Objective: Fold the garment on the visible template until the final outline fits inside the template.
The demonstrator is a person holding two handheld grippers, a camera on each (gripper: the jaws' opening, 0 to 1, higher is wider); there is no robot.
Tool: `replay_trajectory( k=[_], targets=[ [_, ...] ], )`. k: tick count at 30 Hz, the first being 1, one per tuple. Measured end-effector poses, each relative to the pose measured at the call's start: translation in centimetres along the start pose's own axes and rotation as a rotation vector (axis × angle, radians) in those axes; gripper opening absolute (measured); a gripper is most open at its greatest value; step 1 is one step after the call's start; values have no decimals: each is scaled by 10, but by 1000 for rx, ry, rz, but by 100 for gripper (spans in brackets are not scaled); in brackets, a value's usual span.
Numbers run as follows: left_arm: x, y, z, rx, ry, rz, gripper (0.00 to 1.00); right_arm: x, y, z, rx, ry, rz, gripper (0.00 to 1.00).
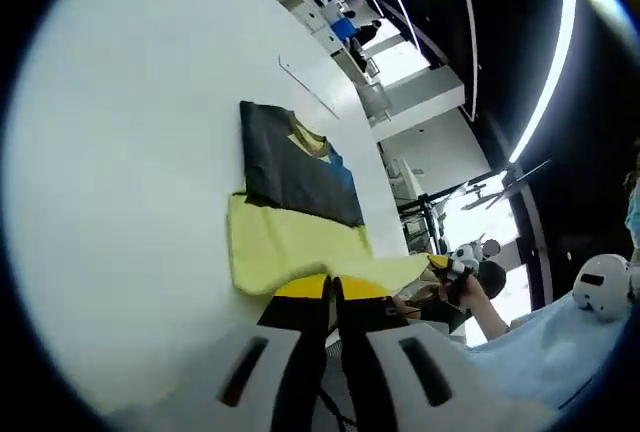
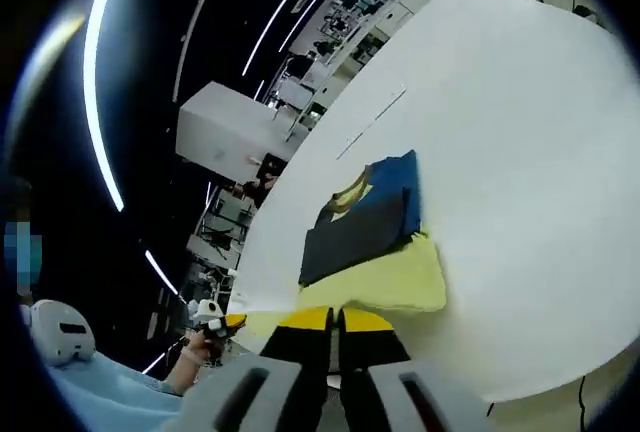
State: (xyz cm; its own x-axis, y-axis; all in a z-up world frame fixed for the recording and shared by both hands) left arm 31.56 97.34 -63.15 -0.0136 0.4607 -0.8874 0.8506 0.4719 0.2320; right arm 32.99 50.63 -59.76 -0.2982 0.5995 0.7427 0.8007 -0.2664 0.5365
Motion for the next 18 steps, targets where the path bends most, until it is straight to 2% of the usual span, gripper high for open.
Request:
replay_trajectory(
  k=[3, 5, 7, 11, 14, 16, 18],
  targets=[
    [2, 22, 13, -37, -1, 31, 0, -6, 15, 12, -15, -10, -21, 0],
    [6, 32, 21, -64, -1, 11, 0, -16, 24, 24, -27, -66, -27, 0],
    [6, 41, 33, -96, 3, -7, 0, -23, 33, 36, -37, -72, -11, 0],
    [1, 57, 50, -127, 21, 44, 0, -34, 56, 58, -91, -66, 20, 0],
    [3, 73, 63, -143, 45, 66, 0, -39, 73, 72, -97, -72, 6, 0],
    [2, 83, 68, -166, 50, 59, 0, -43, 86, 80, -93, -82, -46, 0],
    [1, 95, 72, -193, 49, 66, 0, -44, 98, 86, -97, -88, -60, 0]
  ],
)
Point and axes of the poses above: the point that each gripper's makers call its tool centre point, and the gripper's own axes: z roughly forward along the fingers, x roughly to its left, y roughly out of its top, the point moved 8 cm from there along -z, roughly backward along the fingers, and after that the axes turned 10 degrees about -z, right-handed, at the moved point
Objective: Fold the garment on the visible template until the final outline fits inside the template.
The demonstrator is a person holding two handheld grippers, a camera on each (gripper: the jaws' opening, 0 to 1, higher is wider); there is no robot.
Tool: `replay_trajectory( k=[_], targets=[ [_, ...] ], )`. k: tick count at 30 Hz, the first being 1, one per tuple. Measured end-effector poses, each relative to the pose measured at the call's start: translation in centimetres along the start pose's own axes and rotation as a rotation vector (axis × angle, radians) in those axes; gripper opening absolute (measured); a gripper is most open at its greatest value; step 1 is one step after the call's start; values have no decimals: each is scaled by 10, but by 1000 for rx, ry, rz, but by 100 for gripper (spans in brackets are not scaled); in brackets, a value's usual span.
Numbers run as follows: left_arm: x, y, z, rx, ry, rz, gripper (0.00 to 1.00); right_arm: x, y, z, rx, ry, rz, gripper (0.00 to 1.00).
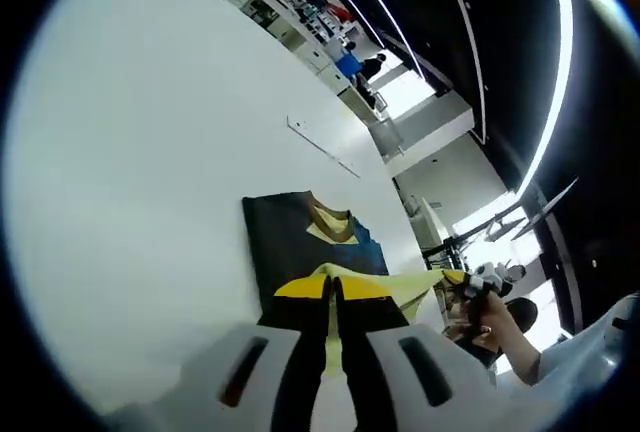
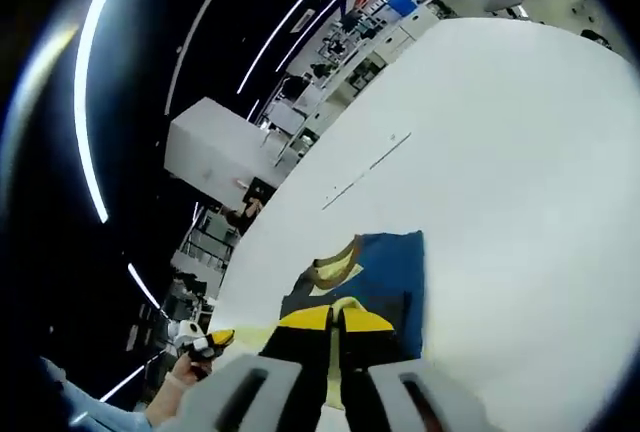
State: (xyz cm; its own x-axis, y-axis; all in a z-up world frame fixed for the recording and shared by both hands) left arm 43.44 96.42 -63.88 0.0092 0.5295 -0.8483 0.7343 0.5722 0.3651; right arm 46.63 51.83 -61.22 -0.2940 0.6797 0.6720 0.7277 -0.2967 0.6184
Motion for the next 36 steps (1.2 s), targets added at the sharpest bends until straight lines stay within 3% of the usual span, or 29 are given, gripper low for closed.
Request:
replay_trajectory(
  k=[8, 16, 26, 31, 34, 36],
  targets=[
    [-5, 28, 20, -65, -8, -9, 0, -11, 32, 24, -31, -12, -45, 0],
    [2, 37, 37, -156, -6, -54, 0, -23, 41, 50, -45, -28, -73, 0],
    [36, 27, 55, -130, 65, -138, 0, -56, 13, 72, 51, -110, -60, 0],
    [46, 17, 56, -93, 108, -136, 0, -66, -6, 77, 93, -138, -44, 0],
    [56, 10, 55, -37, 178, -98, 0, -73, -15, 78, 108, -155, -29, 0],
    [57, 6, 56, -22, 185, -77, 0, -75, -18, 78, 115, -163, -20, 0]
  ],
)
Point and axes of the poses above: the point that each gripper's makers call its tool centre point, and the gripper's own axes: z roughly forward along the fingers, x roughly to its left, y roughly out of its top, the point moved 8 cm from there along -z, roughly backward along the fingers, and after that the axes turned 10 degrees about -z, right-handed, at the moved point
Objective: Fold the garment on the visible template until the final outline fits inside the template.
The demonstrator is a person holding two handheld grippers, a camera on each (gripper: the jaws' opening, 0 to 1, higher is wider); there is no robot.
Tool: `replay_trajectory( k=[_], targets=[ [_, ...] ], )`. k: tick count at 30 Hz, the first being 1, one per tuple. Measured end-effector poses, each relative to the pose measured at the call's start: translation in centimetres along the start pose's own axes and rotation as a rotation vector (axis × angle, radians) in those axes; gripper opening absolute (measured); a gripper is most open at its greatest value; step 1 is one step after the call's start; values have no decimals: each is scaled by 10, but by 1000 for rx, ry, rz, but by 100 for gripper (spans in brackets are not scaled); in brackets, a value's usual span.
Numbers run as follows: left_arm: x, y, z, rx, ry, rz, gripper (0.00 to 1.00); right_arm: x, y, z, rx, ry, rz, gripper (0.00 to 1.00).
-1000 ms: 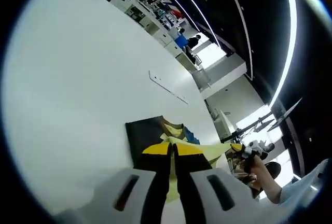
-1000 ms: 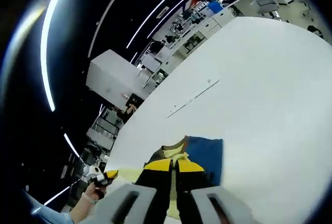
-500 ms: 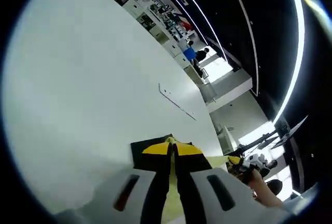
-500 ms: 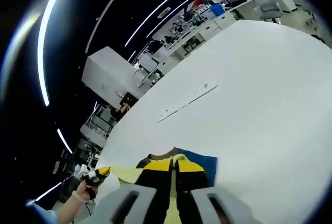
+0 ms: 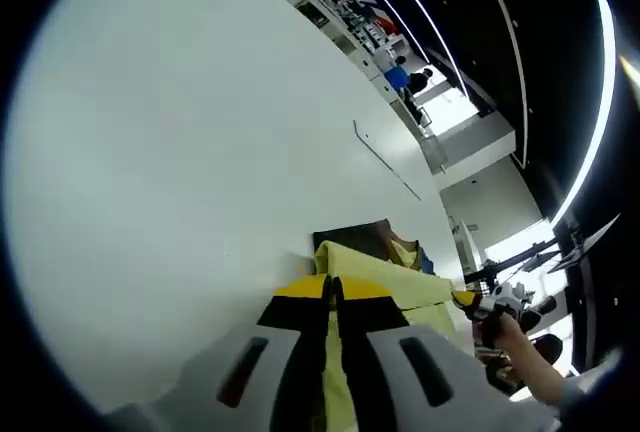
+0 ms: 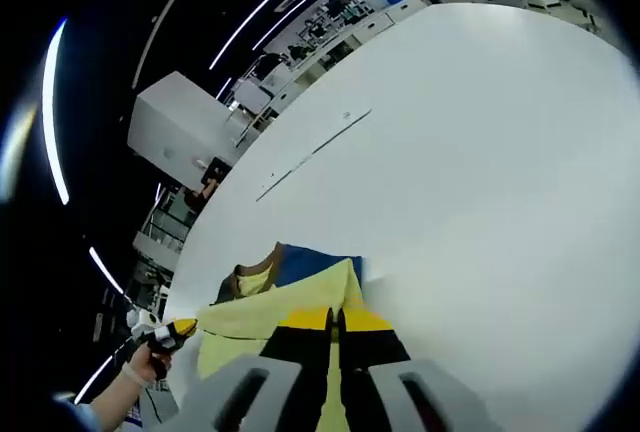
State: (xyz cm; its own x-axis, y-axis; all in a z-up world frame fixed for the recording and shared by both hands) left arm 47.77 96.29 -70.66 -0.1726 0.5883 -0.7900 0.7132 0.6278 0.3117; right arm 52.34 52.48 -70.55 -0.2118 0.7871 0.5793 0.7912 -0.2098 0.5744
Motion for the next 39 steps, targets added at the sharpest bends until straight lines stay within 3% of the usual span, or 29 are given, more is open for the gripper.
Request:
replay_trajectory(
  k=[5, 11, 15, 19, 21, 23, 26, 29, 31, 33, 36, 39],
  targets=[
    [5, -2, 5, 12, 25, 21, 0, 0, -1, 3, 10, -10, -13, 0],
    [4, 1, 7, 21, 43, 107, 0, 0, -2, 3, 14, -10, -35, 0],
    [-2, 5, 3, -9, 2, 233, 0, 7, 4, -2, -13, 28, -159, 0],
    [-7, 7, -4, -16, -11, 348, 2, 12, 10, -11, -15, 13, -299, 22],
    [-9, 9, -6, -31, -10, 415, 8, 12, 12, -15, 6, -1, -381, 23],
    [-12, 10, -8, -30, -4, 497, 22, 11, 14, -18, 24, -20, -450, 27],
    [-18, 13, -10, -14, 38, 713, 34, 13, 16, -20, 47, -17, -572, 34],
    [-27, 14, -13, 5, 36, 839, 29, 15, 17, -23, 96, -46, -734, 38],
    [-31, 15, -13, 39, 51, 966, 34, 16, 17, -23, 133, -60, -830, 40],
    [-33, 13, -12, 99, 81, 1086, 41, 19, 19, -22, 130, -61, -910, 40],
    [-35, 10, -11, 142, 104, 1236, 36, 22, 21, -21, 162, -80, -1097, 38],
    [-35, 10, -10, 167, 155, 1379, 38, 24, 21, -21, 188, -88, -1262, 36]
  ],
)
Point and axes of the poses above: the point that each gripper's makers call its tool centre point, and the gripper's own axes: z roughly forward along the fingers, x roughly to its left, y roughly out of its top, the point moved 8 cm from there along -z, roughly backward along the fingers, and after that the axes turned 10 degrees about -z, right-handed, at the moved point
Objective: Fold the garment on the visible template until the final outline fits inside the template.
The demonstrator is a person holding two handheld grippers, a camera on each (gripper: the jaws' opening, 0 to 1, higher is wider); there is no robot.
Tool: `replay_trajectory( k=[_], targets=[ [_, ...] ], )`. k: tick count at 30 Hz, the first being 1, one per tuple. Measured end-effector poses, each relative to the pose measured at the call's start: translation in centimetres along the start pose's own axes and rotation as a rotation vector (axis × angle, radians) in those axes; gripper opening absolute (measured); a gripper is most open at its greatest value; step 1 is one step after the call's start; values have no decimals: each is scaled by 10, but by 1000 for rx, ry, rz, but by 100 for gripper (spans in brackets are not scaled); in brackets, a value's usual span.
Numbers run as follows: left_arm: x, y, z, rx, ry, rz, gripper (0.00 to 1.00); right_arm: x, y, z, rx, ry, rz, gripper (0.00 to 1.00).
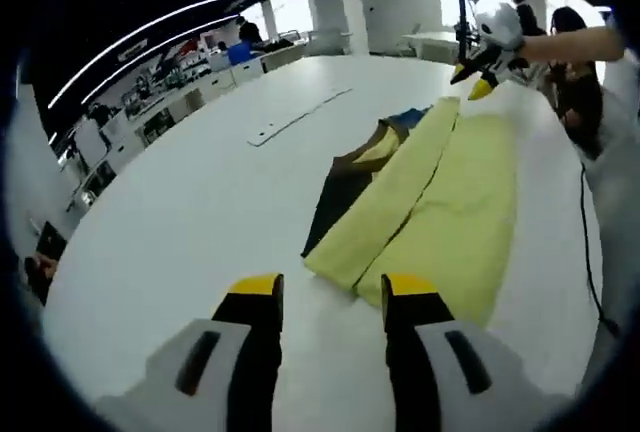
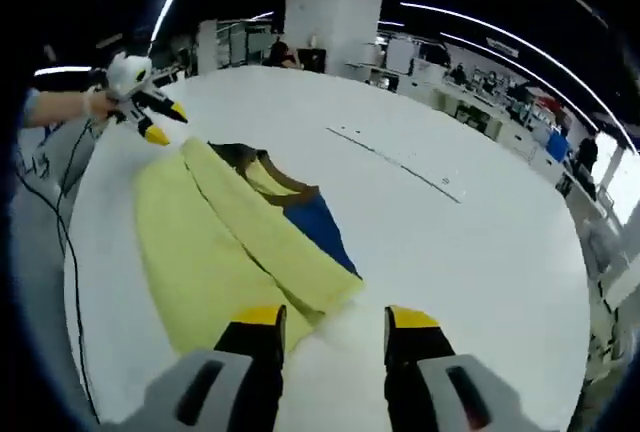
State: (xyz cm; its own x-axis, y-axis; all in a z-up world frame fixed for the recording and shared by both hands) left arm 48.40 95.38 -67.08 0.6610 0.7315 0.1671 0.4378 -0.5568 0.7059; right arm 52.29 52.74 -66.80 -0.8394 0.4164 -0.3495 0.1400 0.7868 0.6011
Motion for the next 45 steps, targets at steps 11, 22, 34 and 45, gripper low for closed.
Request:
replay_trajectory(
  k=[11, 22, 34, 45],
  targets=[
    [-9, -2, 15, 88, 74, 423, 32, 2, -5, 4, 70, -63, -376, 27],
    [-24, -1, 27, 118, 85, 715, 21, 11, -4, 15, 78, -55, -615, 25],
    [-18, -7, 34, 143, 78, 775, 13, 11, -1, 29, 75, -34, -714, 4],
    [-11, 4, 31, 117, 101, 663, 0, 2, 8, 26, 56, -68, -646, 0]
  ],
)
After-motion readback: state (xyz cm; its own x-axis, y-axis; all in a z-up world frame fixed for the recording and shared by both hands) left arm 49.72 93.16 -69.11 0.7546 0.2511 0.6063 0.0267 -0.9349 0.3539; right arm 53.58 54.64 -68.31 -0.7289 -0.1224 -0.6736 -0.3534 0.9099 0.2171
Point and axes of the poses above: the point that each gripper's makers call its tool centre point, and the gripper's own axes: z roughly forward along the fingers, x roughly to its left, y roughly out of its top, the point moved 8 cm from there along -z, roughly backward along the fingers, and after that the axes turned 10 degrees about -z, right-handed, at the moved point
